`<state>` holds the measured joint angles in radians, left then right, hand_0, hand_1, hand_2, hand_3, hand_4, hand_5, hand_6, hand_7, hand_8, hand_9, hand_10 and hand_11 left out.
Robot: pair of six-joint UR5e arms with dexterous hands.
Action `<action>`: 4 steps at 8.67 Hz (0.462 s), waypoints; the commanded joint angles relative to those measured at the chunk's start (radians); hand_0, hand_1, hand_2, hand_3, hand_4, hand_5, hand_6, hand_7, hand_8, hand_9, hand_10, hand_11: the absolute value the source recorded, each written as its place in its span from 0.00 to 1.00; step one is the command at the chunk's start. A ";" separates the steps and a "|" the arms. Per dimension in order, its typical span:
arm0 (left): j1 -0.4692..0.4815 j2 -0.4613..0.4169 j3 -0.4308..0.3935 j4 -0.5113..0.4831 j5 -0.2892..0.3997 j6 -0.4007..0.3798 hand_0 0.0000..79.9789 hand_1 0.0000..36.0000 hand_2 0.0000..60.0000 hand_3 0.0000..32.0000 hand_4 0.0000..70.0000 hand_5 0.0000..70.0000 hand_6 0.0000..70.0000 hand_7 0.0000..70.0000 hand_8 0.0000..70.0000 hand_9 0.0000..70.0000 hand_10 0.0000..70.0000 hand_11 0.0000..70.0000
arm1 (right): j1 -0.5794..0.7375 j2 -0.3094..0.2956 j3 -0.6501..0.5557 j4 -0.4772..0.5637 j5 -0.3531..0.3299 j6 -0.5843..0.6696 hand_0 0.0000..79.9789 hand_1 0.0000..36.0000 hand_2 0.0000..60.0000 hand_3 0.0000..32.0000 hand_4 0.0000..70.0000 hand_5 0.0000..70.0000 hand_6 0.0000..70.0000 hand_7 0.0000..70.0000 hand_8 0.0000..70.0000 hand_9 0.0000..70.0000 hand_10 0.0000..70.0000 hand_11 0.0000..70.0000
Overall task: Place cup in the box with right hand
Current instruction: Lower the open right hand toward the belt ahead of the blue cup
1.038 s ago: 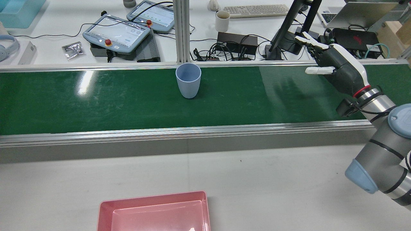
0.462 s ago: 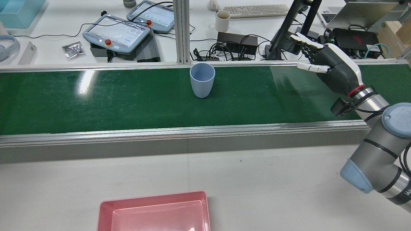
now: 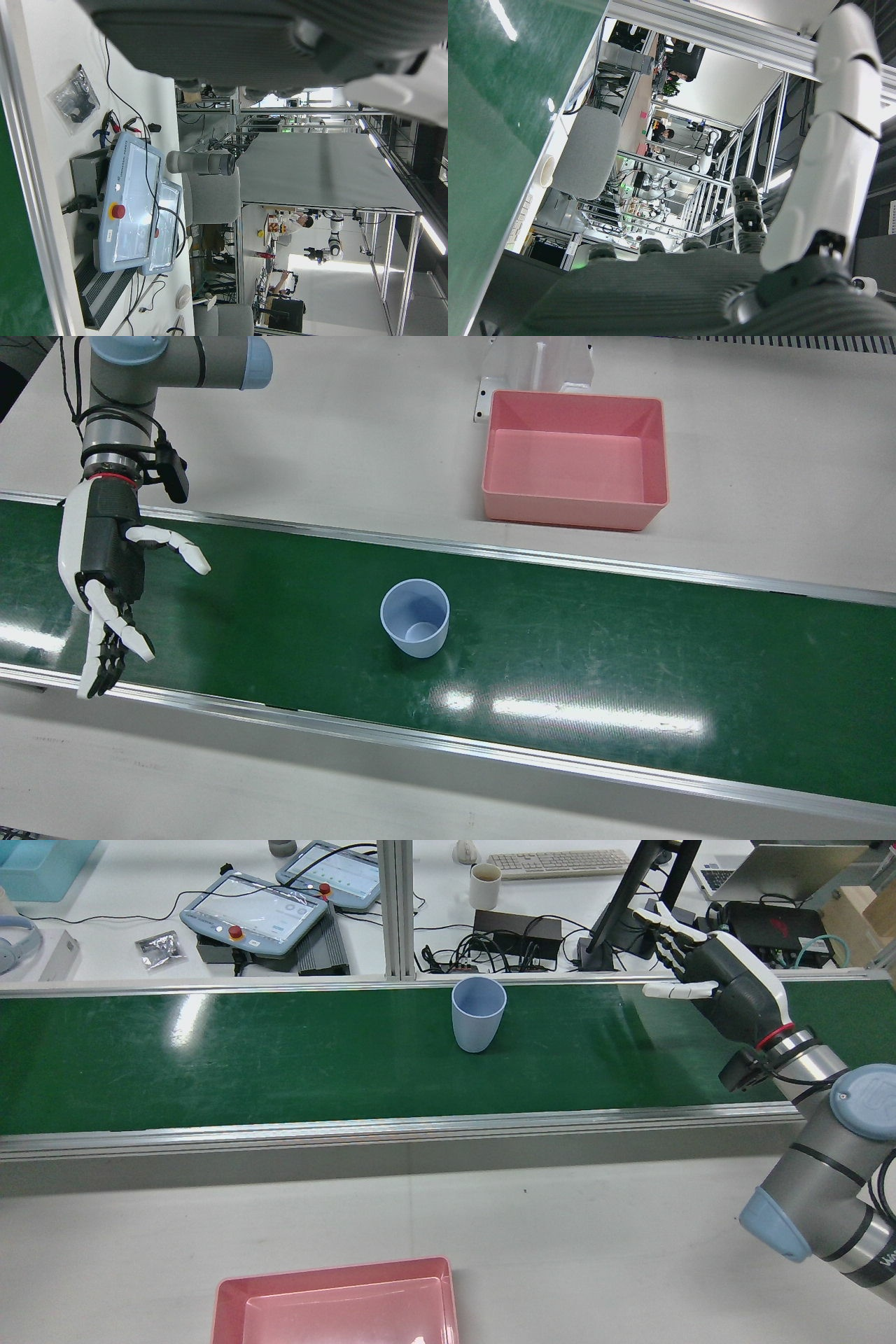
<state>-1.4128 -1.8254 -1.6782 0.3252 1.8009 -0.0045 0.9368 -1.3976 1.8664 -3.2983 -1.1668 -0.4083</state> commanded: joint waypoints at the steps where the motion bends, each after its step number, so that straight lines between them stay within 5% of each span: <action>1: 0.000 0.000 0.000 0.000 0.000 0.000 0.00 0.00 0.00 0.00 0.00 0.00 0.00 0.00 0.00 0.00 0.00 0.00 | -0.013 0.011 -0.003 0.000 0.006 -0.001 0.59 0.39 0.13 1.00 0.00 0.05 0.00 0.03 0.00 0.00 0.00 0.00; 4: 0.000 0.000 0.000 0.000 0.000 0.001 0.00 0.00 0.00 0.00 0.00 0.00 0.00 0.00 0.00 0.00 0.00 0.00 | -0.026 0.011 -0.009 0.014 0.009 0.000 0.59 0.37 0.08 1.00 0.00 0.05 0.00 0.04 0.00 0.00 0.00 0.00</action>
<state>-1.4128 -1.8254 -1.6782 0.3252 1.8009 -0.0046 0.9188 -1.3878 1.8620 -3.2946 -1.1602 -0.4090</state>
